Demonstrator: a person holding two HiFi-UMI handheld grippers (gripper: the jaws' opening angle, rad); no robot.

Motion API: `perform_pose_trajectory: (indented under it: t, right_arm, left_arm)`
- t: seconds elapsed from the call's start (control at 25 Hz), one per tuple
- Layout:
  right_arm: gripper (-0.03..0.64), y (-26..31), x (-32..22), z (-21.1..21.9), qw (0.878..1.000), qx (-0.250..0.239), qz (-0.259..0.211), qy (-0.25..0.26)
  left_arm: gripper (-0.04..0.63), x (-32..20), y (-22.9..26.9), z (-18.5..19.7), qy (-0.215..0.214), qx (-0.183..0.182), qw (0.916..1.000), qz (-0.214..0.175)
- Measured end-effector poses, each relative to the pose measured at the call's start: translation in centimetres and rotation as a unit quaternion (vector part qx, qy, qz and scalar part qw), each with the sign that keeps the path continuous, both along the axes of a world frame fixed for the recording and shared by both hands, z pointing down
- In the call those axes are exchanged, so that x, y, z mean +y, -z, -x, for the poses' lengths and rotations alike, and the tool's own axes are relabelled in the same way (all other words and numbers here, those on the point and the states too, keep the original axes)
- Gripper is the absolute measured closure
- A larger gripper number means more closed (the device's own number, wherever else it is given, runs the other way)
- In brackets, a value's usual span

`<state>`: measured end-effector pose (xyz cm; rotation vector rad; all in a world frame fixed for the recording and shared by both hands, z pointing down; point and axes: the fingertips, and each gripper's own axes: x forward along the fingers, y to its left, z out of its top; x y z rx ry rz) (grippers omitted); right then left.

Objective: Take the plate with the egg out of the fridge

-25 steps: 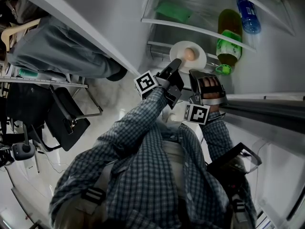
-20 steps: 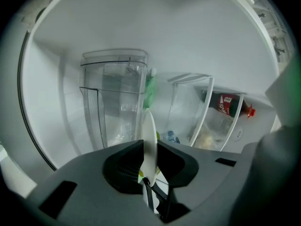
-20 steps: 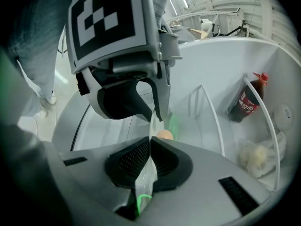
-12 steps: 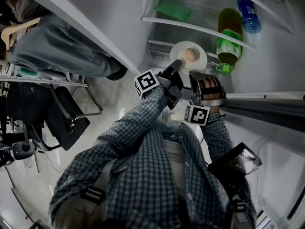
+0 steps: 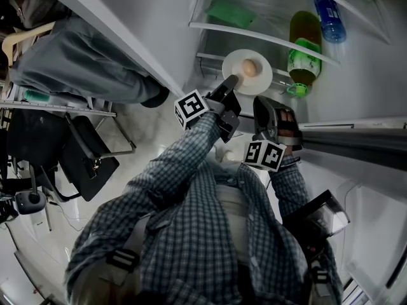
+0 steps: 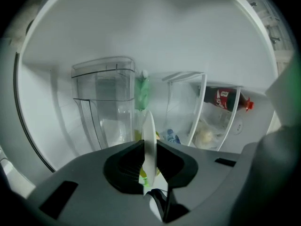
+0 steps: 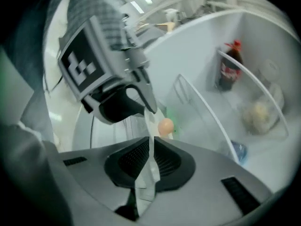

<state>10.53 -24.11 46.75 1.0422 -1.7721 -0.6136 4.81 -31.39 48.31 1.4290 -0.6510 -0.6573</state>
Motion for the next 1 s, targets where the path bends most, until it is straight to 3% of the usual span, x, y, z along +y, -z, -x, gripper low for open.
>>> perform_pose_trajectory:
  t: [0.08, 0.12, 0.16, 0.24, 0.4, 0.44, 0.56, 0.6, 0.64, 0.8, 1.0]
  right_arm:
    - [0.598, 0.9, -0.1, -0.2, 0.99, -0.124, 0.039, -0.054]
    - [0.598, 1.2, -0.1, -0.3, 0.977, -0.189, 0.059, -0.079]
    - [0.598, 1.5, -0.1, -0.4, 0.958, -0.255, 0.08, -0.1]
    - [0.598, 1.7, 0.0, -0.6, 0.907, -0.38, 0.121, -0.137]
    - [0.597, 1.9, 0.3, -1.0, 0.783, -0.565, 0.18, -0.186]
    - [0.589, 2.0, 0.4, -1.0, 0.747, -0.606, 0.194, -0.196]
    - [0.529, 2.4, 0.3, -1.5, 0.61, -0.727, 0.221, -0.225]
    - [0.522, 2.5, 0.2, -1.9, 0.576, -0.752, 0.223, -0.23]
    - [0.522, 2.6, 0.1, -2.2, 0.553, -0.768, 0.222, -0.234]
    - [0.522, 2.8, -0.1, -3.0, 0.495, -0.805, 0.22, -0.241]
    - [0.522, 3.3, 0.1, -3.1, 0.447, -0.835, 0.218, -0.234]
  left_arm:
    - [0.531, 0.1, 0.2, 0.0, -0.002, 0.003, 1.0, -0.005]
    - [0.531, 0.2, 0.2, 0.0, -0.003, 0.005, 1.0, -0.007]
    - [0.531, 0.3, 0.2, 0.1, -0.005, 0.007, 0.9999, -0.008]
    - [0.531, 0.5, 0.3, 0.2, -0.006, 0.015, 0.9998, -0.01]
    - [0.531, 0.8, 1.1, 0.5, -0.004, 0.038, 0.9991, -0.018]
    - [0.531, 0.9, 1.2, 0.7, -0.004, 0.04, 0.999, -0.02]
    - [0.529, 1.3, 1.9, 0.9, -0.008, 0.05, 0.9984, -0.027]
    - [0.531, 1.5, 2.0, 0.9, -0.011, 0.05, 0.9983, -0.029]
    - [0.531, 1.6, 2.1, 0.9, -0.014, 0.051, 0.9982, -0.031]
    - [0.531, 2.4, 2.6, 1.0, -0.023, 0.061, 0.9973, -0.035]
    - [0.531, 3.8, 3.4, 1.2, -0.035, 0.073, 0.9959, -0.041]
